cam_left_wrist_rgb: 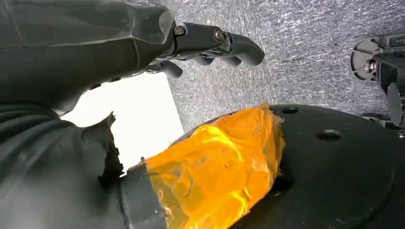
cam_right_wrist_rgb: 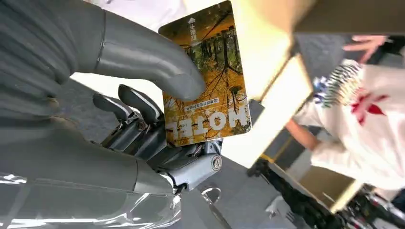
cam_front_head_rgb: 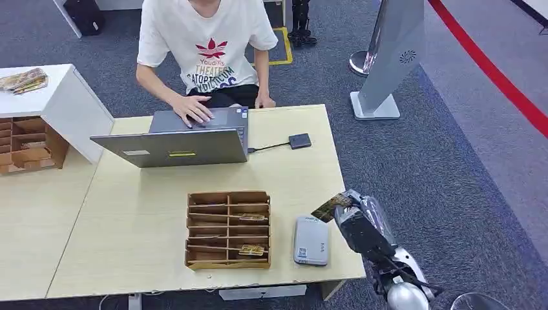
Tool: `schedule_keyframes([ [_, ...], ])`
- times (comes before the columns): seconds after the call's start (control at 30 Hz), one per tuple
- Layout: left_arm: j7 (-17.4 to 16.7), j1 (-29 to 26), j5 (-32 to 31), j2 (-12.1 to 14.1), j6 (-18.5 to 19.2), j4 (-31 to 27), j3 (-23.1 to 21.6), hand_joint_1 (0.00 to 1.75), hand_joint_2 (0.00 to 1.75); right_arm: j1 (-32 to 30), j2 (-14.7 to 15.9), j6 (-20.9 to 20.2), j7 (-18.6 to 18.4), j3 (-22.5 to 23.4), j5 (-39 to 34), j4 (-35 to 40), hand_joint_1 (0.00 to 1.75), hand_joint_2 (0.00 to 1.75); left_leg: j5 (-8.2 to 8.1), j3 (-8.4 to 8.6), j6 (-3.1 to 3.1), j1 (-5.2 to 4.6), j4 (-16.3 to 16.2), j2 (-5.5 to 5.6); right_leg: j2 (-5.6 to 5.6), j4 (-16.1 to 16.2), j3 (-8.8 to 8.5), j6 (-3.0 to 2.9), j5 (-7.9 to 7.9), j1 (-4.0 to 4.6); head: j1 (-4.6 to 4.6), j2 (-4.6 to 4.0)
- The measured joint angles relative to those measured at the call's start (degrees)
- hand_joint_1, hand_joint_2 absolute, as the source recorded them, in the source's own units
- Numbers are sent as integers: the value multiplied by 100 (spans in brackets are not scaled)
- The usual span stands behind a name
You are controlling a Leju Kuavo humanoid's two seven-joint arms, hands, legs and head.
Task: Pass the card to the sensor for recognition and then transmit it.
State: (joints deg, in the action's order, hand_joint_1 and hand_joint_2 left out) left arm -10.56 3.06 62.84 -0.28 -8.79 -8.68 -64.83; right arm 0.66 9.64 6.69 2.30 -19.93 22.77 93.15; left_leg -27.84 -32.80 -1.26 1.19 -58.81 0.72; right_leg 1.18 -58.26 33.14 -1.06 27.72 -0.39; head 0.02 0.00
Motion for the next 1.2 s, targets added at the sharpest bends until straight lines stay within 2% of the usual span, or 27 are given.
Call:
schedule_keyframes([
  [0.27, -46, 3, -11, 9, 2, 0, 26, 0, 0, 173, 140, -442, -94, -192, 55, -371, 175, 175, 1, -2, 0, 0, 0, -1, 0, -1, 0, 0, 0, 0, 0, 0],
  [0.7, -68, 5, -46, 26, 39, 0, 26, 0, 0, 813, 138, -654, -153, -848, 99, -1272, 175, 175, 3, -2, 1, 0, -1, 0, 0, -1, 0, 3, -2, 0, -2, 0],
  [0.87, -48, 4, -42, 31, 57, 0, 26, 0, 0, 1042, 138, -501, -383, -1207, 520, -1484, 175, 175, 3, -2, 1, 0, -1, 0, -1, -1, 0, 3, -2, 0, -2, 0],
  [1.2, -50, 0, 9, 33, 61, 0, 26, 0, 0, 1263, 145, -459, -595, -1489, 794, -1747, 175, 175, 3, -2, 1, 0, -2, 0, -1, -1, 0, 3, -2, 0, -2, 2],
])
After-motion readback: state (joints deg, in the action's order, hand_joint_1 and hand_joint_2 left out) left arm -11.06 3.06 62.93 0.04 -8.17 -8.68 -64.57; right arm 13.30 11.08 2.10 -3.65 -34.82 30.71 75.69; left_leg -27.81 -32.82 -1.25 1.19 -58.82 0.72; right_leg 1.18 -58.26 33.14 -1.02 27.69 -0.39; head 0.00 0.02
